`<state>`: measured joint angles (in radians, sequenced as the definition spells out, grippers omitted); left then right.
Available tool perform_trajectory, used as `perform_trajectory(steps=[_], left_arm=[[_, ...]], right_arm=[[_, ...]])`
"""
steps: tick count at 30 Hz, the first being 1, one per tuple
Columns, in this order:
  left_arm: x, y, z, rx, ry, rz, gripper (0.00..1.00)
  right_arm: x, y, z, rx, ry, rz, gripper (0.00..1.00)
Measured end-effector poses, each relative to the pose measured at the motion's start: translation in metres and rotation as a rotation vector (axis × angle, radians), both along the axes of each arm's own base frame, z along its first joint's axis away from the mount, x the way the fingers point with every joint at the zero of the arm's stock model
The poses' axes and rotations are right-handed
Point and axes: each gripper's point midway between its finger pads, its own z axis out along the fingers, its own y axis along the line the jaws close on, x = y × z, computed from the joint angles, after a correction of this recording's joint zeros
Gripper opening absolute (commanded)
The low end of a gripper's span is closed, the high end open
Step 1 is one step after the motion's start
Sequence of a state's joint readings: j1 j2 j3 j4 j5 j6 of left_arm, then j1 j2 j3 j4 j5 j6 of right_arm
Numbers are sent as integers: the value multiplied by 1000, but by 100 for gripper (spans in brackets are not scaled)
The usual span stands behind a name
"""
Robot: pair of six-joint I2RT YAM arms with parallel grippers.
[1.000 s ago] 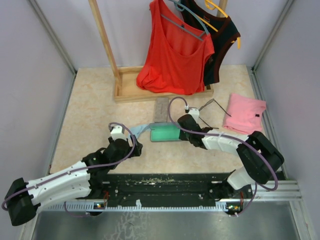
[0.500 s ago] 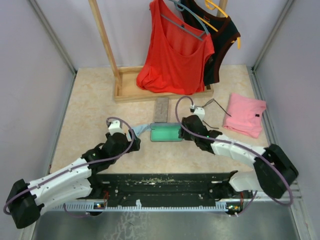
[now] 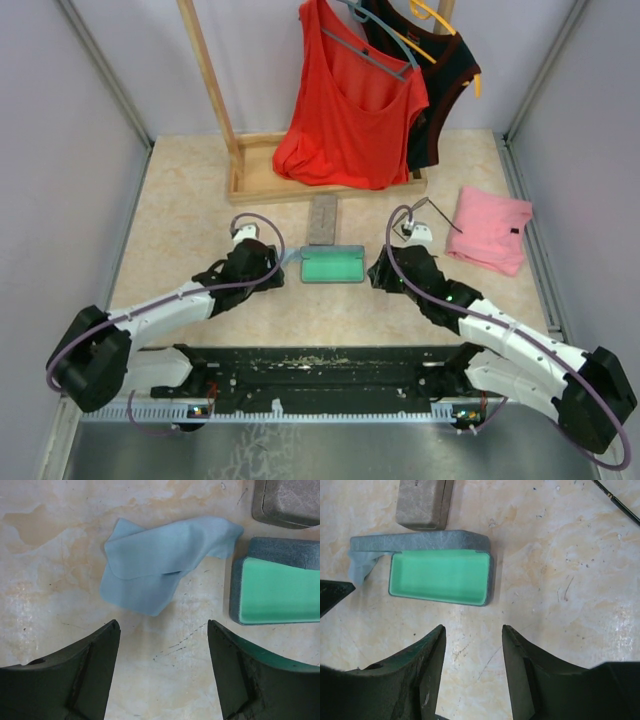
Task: Organize the sunglasses
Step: Pick up the glasses cleaning cloth from the center of the board.
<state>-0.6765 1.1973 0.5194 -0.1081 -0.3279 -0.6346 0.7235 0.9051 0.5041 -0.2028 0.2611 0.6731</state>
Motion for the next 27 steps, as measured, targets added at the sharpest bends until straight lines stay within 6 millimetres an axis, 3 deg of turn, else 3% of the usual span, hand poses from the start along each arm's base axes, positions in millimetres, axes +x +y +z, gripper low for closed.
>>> perform_trajectory(steps=[6,11,27], left_arm=[[12,1,3,24,-10,20,69],[25,14,4,41,-24,73,66],[47,30,-26,95,23,110,61]], right_arm=[[-7,-2,-7,-2,16,14,49],[-11,-2,-13,-9,31,30,49],[-14,2,-14,-3,39,65,49]])
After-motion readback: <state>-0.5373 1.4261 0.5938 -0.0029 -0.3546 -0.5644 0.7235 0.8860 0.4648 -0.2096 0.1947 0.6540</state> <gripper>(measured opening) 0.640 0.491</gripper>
